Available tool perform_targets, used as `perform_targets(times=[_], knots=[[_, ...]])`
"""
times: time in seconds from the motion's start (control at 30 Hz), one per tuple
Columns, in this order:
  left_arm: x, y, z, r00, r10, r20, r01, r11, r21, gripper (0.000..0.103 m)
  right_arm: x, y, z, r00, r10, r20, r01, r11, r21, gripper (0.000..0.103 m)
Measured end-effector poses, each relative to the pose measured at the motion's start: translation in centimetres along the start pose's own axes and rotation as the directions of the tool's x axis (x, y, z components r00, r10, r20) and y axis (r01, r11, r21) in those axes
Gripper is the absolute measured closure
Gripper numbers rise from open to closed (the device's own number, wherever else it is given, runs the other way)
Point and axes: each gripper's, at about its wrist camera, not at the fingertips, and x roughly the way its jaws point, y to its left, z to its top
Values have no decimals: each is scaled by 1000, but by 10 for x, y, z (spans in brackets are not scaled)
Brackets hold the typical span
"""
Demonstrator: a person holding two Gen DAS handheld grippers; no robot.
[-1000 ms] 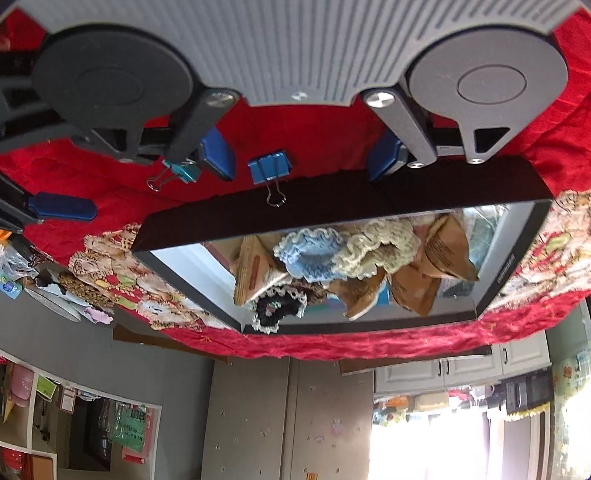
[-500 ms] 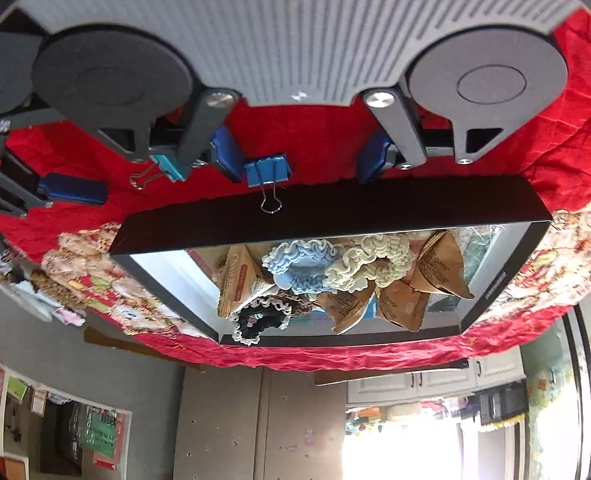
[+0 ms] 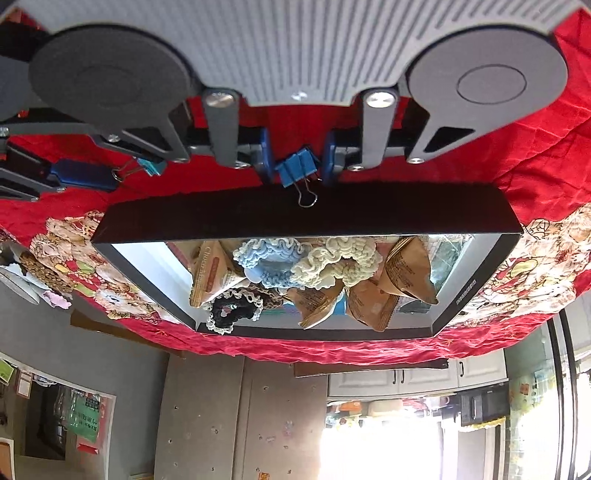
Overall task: Organize objects
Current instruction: 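Grasp the blue binder clip on the bedspread with the left tool, then carry the blue binder clip over the box with the left tool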
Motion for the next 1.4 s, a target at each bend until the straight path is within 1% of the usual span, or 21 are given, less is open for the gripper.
perform_targets(times=[0.5,0.77,1.13,1.27,1.4], knots=[[-7,6,-2,999,-35,-2,35,999,1,73,-3,-1,0,1000,0,12,0,1000,15,57],[-17,12,-2,997,-76,-11,76,997,0,73,-10,-1,0,1000,4,28,-5,1000,19,57],[-39,23,10,993,-108,42,108,994,9,73,-31,3,15,996,17,93,-19,1000,21,57],[-41,29,20,992,-107,64,107,994,-2,73,-32,3,26,993,10,118,-12,1000,19,57],[-39,36,31,992,-90,88,91,996,-7,73,-28,1,38,991,3,133,-7,1000,30,57]])
